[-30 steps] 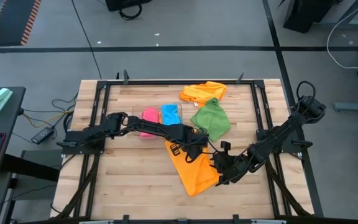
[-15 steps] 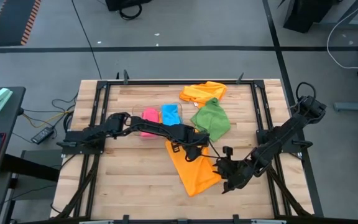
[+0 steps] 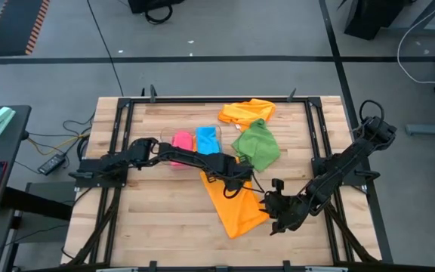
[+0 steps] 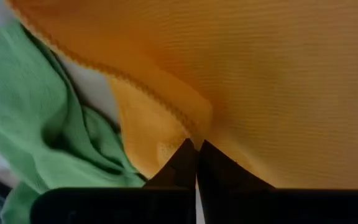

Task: Fold microfiber towels
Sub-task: Fold the bottom orange microfiber cloth

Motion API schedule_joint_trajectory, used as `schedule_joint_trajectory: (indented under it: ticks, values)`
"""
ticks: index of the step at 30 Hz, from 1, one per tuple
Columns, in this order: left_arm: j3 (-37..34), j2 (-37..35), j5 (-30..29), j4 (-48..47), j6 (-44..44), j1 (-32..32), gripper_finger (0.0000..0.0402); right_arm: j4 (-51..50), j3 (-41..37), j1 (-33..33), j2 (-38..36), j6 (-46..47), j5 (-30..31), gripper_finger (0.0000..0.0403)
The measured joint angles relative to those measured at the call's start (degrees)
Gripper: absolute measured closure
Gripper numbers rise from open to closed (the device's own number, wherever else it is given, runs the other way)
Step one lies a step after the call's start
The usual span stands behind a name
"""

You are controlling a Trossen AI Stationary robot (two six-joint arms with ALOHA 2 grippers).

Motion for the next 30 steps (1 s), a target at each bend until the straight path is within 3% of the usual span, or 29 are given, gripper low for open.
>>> schedule_joint_trajectory:
  ticks: [8, 15, 21, 25, 30]
  values:
    - [0.0, 0.0, -11.9, 0.9, -1.4, -1.6, 0.0386, 0.1, 0.0, 0.0, 0.0, -0.2, 0.7, 0.028]
    - [0.0, 0.0, -16.9, 3.9, -1.4, -1.7, 0.0395, 0.1, 0.0, 0.0, 0.0, -0.3, 0.7, 0.028]
    - [0.0, 0.0, -15.9, 5.8, -0.4, -0.7, 0.037, 0.1, 0.0, 0.0, 0.0, 0.0, 0.7, 0.028]
    - [0.0, 0.0, -9.7, 5.9, -5.8, 1.1, 0.0359, 0.0, 0.0, 0.0, 0.0, 1.9, 0.7, 0.028]
    - [0.0, 0.0, -8.9, 5.5, -12.1, 1.0, 0.0334, 1.1, -1.5, 0.7, 0.0, 7.6, 0.8, 0.0276]
